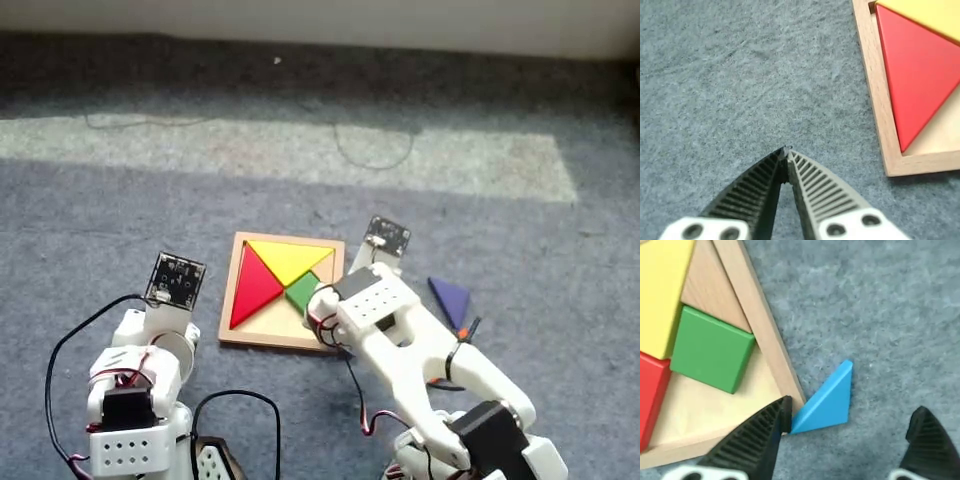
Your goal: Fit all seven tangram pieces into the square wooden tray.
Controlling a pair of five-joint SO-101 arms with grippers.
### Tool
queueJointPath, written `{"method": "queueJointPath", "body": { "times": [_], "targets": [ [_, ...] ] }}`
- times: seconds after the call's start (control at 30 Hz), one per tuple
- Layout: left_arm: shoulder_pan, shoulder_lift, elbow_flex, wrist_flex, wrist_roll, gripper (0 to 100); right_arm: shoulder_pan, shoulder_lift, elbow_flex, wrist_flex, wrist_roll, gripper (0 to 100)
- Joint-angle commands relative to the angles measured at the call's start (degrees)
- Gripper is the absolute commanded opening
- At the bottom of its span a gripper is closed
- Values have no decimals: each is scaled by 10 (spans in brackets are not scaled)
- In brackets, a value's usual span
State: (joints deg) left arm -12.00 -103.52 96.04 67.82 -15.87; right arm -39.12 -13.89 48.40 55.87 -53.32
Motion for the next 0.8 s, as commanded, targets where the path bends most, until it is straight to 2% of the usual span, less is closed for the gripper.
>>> {"method": "queueJointPath", "body": {
  "times": [0.0,0.2,0.43,0.57,0.77],
  "targets": [
    [-2,-1,11,-12,-4,7,-3,0,-24,-11,-4,311],
    [-2,-1,11,-12,-4,7,-3,0,-24,-9,-1,193],
    [-2,-1,11,-12,-4,7,44,-2,-29,37,68,177],
    [-2,-1,11,-12,-4,7,97,-2,-31,79,167,177],
    [-2,-1,11,-12,-4,7,177,-2,-75,85,330,174]
  ]
}}
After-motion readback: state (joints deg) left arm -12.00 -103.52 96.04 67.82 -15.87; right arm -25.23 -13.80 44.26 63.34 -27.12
